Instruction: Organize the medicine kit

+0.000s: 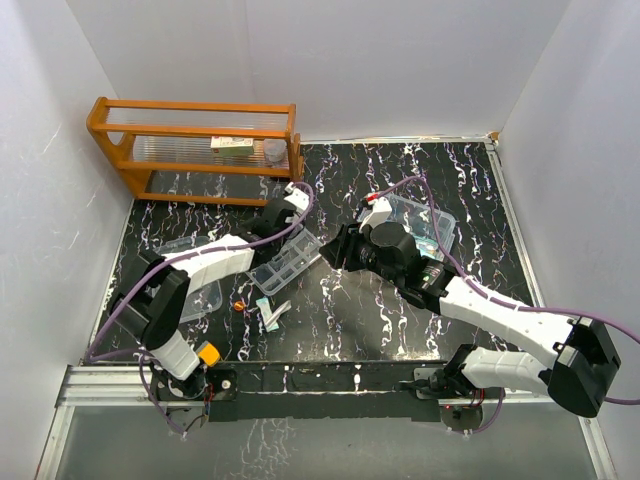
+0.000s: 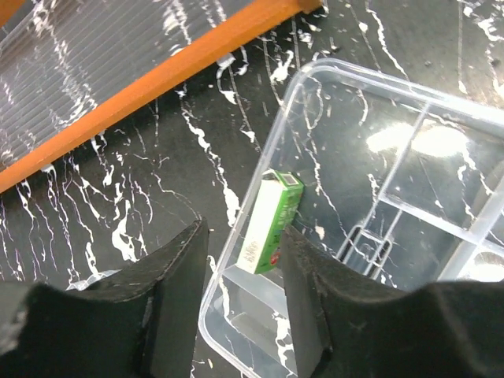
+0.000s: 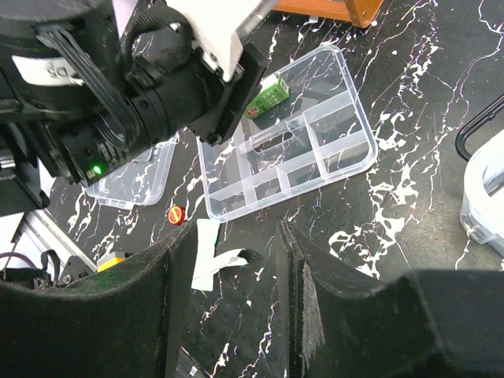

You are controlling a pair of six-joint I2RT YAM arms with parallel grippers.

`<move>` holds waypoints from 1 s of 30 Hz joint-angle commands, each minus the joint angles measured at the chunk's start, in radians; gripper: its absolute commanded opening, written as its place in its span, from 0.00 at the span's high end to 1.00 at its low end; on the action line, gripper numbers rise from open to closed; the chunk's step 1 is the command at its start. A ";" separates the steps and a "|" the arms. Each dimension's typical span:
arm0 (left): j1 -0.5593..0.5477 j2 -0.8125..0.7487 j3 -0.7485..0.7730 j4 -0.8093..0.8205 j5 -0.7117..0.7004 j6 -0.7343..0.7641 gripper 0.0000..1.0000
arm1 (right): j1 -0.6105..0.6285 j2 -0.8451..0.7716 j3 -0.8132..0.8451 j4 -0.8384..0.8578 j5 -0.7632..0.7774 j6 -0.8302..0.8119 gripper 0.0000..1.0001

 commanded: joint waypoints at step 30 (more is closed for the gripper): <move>-0.055 0.075 0.004 -0.049 -0.060 -0.020 0.84 | 0.002 -0.020 -0.024 0.063 0.024 0.019 0.58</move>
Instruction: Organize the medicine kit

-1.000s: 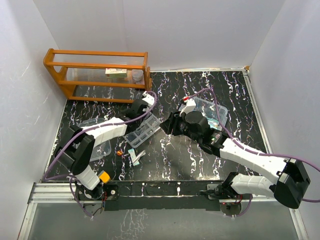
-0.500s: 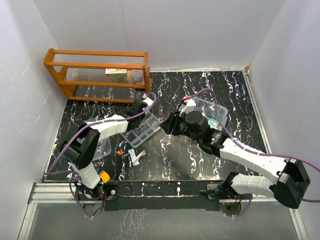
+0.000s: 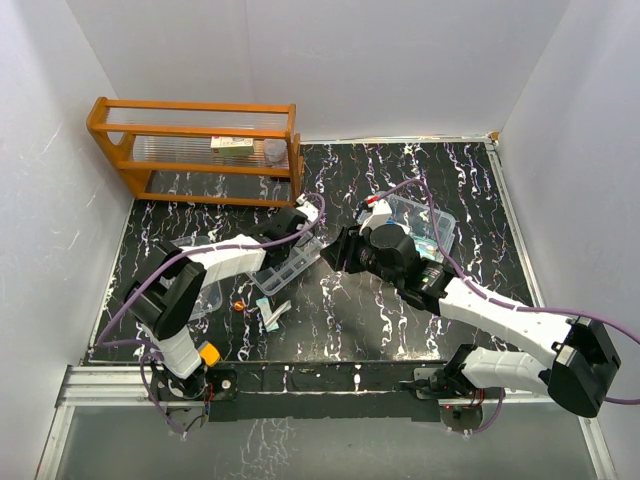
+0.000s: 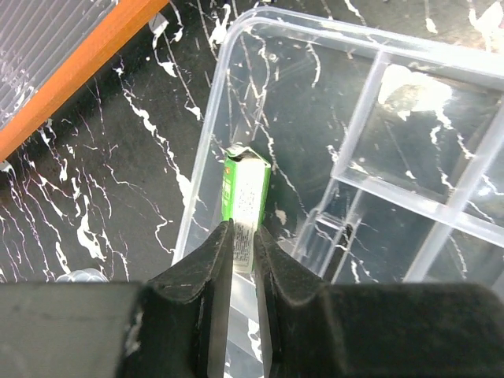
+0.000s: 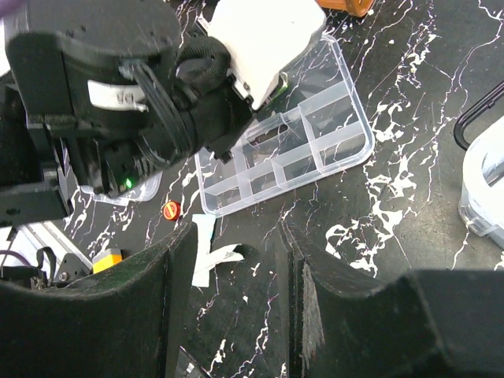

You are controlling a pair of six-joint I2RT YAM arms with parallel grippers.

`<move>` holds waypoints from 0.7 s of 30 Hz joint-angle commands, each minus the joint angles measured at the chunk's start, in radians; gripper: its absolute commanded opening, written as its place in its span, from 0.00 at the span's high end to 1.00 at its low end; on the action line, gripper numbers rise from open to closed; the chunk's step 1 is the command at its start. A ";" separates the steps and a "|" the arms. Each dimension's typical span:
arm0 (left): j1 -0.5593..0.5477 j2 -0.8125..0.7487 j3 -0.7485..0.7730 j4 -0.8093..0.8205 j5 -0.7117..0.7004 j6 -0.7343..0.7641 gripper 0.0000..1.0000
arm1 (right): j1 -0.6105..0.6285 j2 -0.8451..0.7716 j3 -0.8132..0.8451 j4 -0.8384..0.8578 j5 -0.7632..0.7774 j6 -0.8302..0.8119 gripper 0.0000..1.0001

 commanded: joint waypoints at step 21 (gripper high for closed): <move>-0.070 -0.197 0.033 -0.064 0.093 -0.157 0.60 | 0.002 -0.042 -0.008 0.041 0.049 0.019 0.58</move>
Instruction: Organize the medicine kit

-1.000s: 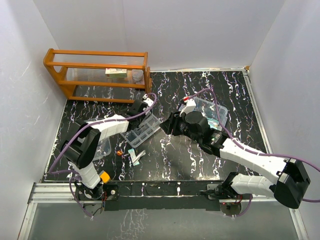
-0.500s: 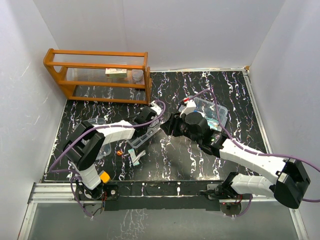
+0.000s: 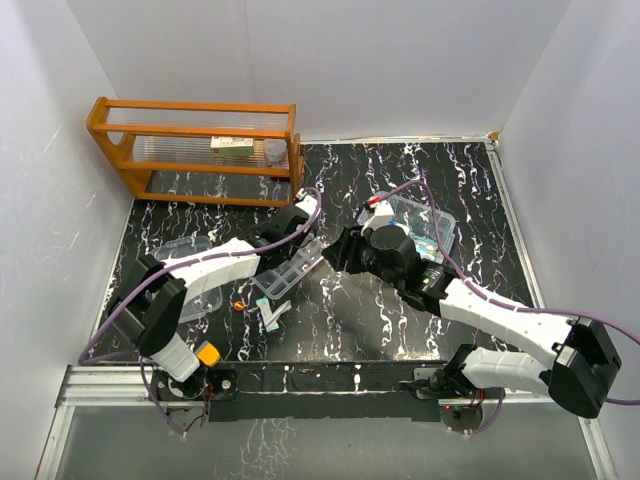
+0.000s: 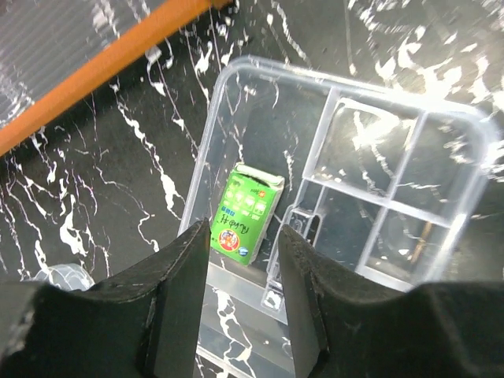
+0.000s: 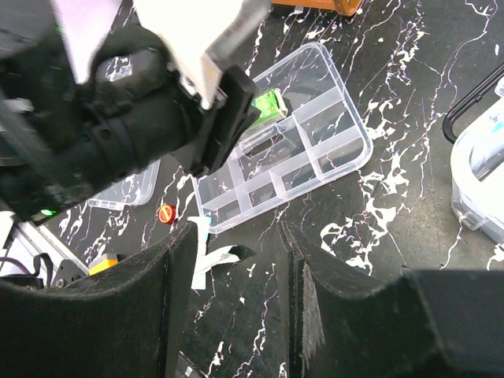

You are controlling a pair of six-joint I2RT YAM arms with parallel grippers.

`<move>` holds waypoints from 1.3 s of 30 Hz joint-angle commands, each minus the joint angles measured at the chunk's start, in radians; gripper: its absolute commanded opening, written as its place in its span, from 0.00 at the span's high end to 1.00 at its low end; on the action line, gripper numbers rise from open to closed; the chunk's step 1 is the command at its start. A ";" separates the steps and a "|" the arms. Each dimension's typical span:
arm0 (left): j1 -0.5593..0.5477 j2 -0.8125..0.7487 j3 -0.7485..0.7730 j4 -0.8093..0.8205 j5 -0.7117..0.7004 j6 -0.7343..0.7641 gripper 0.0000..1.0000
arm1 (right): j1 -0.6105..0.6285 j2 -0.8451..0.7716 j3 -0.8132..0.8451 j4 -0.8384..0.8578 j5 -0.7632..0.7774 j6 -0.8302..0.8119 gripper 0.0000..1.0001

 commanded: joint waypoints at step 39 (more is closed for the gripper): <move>0.203 -0.682 0.170 -0.397 0.057 -0.380 0.31 | 0.305 0.617 0.236 0.192 -0.514 -1.211 0.48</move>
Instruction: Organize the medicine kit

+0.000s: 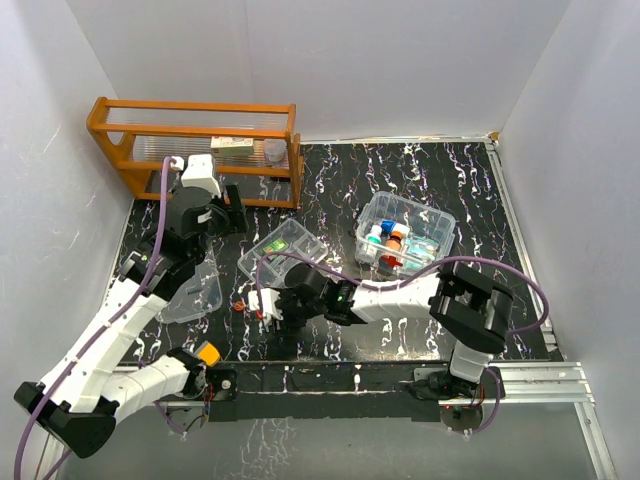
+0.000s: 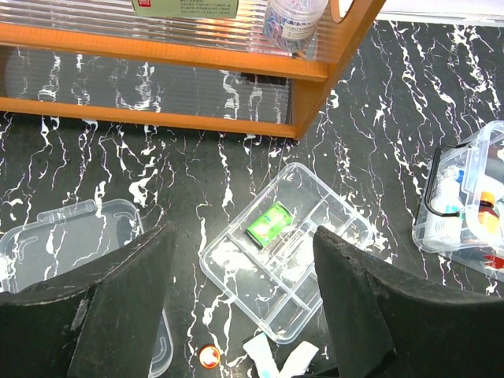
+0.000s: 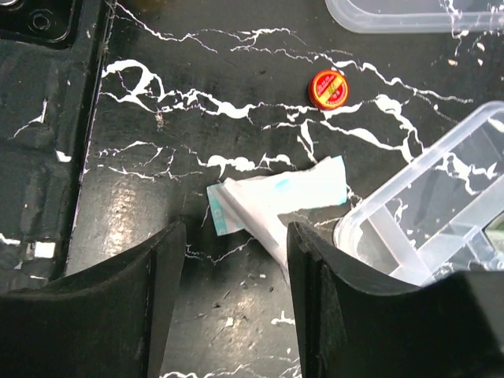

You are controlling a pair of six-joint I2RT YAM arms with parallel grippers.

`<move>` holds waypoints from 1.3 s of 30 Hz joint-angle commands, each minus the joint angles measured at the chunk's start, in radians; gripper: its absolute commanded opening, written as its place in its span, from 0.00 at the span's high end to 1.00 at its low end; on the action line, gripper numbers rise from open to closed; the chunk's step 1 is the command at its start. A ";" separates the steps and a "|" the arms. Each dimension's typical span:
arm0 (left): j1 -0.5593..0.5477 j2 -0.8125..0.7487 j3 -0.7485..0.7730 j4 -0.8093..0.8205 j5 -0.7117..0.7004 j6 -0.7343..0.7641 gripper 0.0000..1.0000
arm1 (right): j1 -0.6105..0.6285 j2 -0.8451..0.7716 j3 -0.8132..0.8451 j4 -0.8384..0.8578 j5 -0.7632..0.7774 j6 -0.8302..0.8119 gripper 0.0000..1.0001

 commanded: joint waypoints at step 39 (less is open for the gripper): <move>0.017 -0.160 -0.003 -0.016 -0.229 -0.015 0.30 | -0.145 0.287 0.533 -0.025 0.301 0.715 1.00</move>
